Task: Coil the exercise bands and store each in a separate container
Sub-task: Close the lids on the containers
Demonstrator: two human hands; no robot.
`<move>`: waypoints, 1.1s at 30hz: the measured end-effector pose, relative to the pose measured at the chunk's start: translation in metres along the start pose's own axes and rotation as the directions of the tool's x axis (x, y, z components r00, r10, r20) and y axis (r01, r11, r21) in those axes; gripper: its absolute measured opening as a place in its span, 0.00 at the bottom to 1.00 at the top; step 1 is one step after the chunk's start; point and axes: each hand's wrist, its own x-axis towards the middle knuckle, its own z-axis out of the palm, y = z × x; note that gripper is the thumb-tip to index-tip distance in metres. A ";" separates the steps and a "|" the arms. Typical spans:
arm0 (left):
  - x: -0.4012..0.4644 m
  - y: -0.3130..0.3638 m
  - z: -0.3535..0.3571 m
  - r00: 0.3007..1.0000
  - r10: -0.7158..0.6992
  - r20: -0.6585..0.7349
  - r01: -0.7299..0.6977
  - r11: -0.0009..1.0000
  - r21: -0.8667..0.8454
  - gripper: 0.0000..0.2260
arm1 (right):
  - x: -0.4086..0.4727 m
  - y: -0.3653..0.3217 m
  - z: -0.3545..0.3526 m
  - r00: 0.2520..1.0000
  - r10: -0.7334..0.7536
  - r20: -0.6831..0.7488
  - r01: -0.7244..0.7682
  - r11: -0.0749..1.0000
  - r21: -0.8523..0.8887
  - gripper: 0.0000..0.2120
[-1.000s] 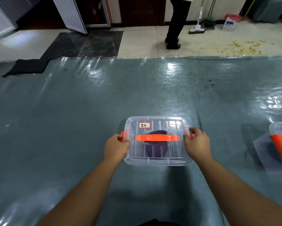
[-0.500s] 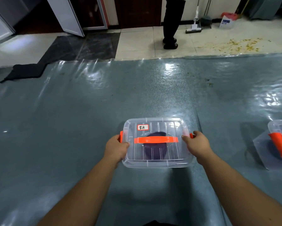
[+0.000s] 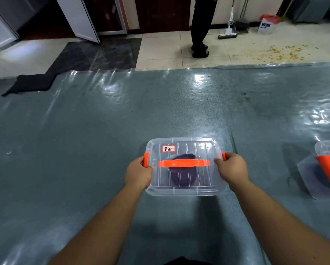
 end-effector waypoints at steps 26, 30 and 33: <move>0.000 0.002 0.002 1.000 0.002 -0.003 -0.002 1.000 0.023 0.07 | -0.014 -0.022 -0.003 0.999 0.035 0.034 -0.027 0.977 -0.210 0.07; 0.001 -0.002 0.002 1.000 -0.001 -0.003 0.001 1.000 0.024 0.07 | -0.018 -0.023 -0.003 0.999 0.021 0.027 -0.015 0.978 -0.207 0.08; 0.003 0.000 0.003 1.000 0.010 -0.001 -0.010 0.999 0.041 0.07 | -0.019 -0.024 -0.003 0.999 0.017 0.031 -0.009 0.972 -0.233 0.09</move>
